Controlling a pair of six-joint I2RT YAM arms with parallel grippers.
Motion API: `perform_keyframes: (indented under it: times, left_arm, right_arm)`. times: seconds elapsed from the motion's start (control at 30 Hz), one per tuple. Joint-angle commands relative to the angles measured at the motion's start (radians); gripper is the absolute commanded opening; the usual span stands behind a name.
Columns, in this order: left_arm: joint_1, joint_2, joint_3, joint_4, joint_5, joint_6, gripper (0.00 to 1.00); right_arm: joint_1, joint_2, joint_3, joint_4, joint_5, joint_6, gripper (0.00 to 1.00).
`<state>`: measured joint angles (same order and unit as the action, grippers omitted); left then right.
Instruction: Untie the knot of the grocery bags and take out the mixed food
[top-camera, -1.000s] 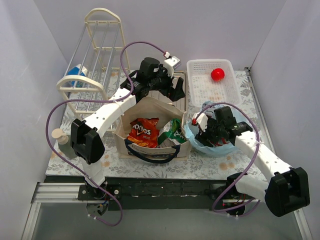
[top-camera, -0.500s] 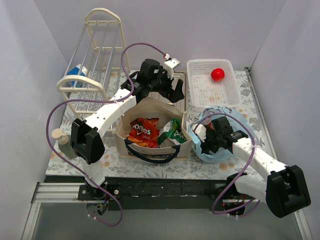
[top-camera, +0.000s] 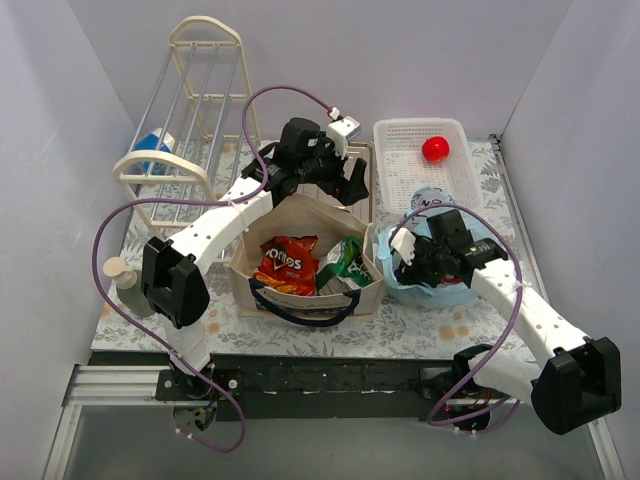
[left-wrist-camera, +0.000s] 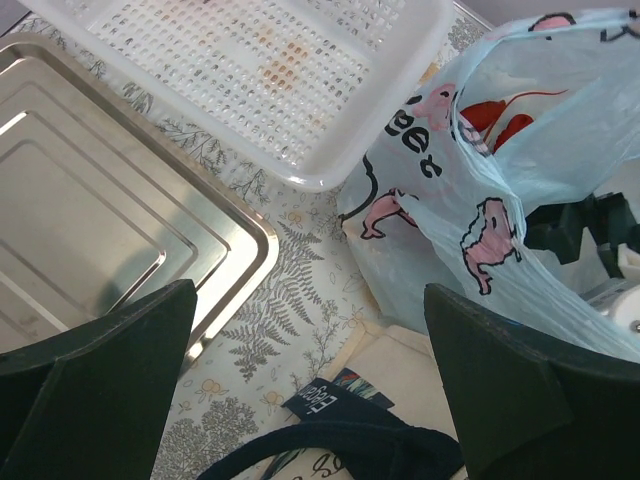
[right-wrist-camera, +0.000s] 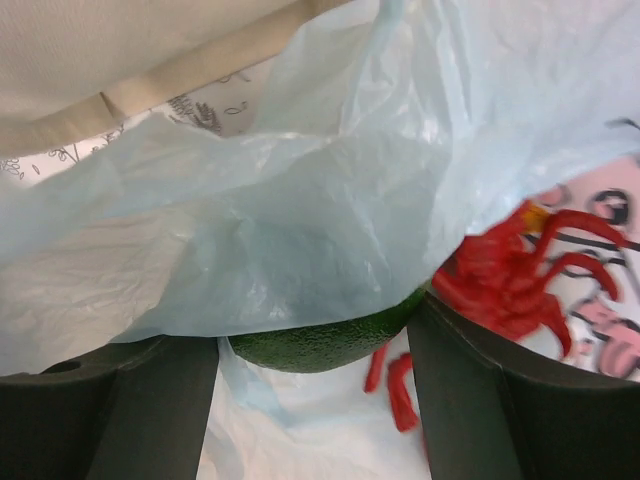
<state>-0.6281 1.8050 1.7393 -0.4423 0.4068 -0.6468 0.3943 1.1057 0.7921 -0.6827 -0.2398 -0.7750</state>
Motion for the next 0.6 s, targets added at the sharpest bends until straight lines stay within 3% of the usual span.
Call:
perform_keyframes:
  times: [0.0,0.13,0.4,0.57]
  left_arm:
    - [-0.004,-0.016,0.016,0.007,-0.006,0.015,0.98]
    - [-0.004,-0.024,0.002,0.007,0.001,0.013,0.98]
    - [-0.004,-0.035,-0.012,0.013,0.006,0.01,0.98]
    - [-0.004,-0.044,-0.02,0.014,0.015,0.007,0.98]
  right_arm:
    - [0.003,-0.011,0.058,-0.187,0.086,-0.035,0.46]
    - [0.003,-0.038,-0.04,-0.176,0.31,-0.096,0.43]
    - [0.003,-0.113,0.033,-0.089,0.503,-0.147,0.44]
    - [-0.002,-0.112,0.108,-0.141,0.456,-0.072,0.44]
